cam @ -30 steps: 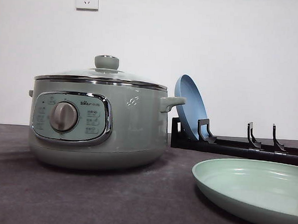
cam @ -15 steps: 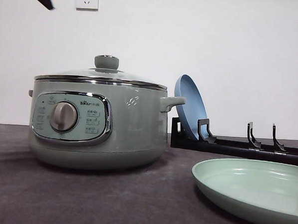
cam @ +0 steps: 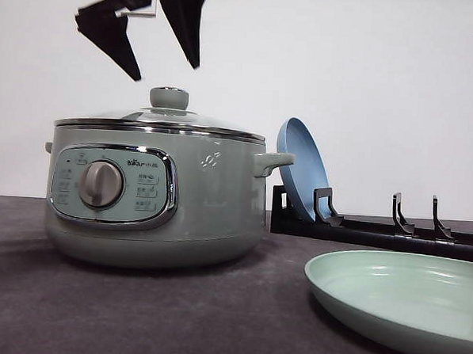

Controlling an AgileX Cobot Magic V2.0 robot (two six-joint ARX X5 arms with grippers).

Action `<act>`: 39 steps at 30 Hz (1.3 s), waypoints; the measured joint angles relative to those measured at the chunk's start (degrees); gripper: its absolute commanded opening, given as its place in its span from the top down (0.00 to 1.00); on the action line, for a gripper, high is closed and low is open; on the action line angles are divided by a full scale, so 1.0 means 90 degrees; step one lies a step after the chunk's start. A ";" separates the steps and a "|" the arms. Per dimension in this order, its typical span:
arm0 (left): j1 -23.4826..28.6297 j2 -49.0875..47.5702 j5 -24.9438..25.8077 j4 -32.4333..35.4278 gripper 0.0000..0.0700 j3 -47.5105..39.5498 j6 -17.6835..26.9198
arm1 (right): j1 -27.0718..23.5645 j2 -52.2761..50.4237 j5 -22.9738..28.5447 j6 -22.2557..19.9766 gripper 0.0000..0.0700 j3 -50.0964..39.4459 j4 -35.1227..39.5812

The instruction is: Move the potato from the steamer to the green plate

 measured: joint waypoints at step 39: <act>-0.0118 0.0450 -0.0039 -0.0030 1.00 0.0063 0.0058 | 0.0000 -0.0002 0.0019 0.0082 0.00 0.0000 0.0000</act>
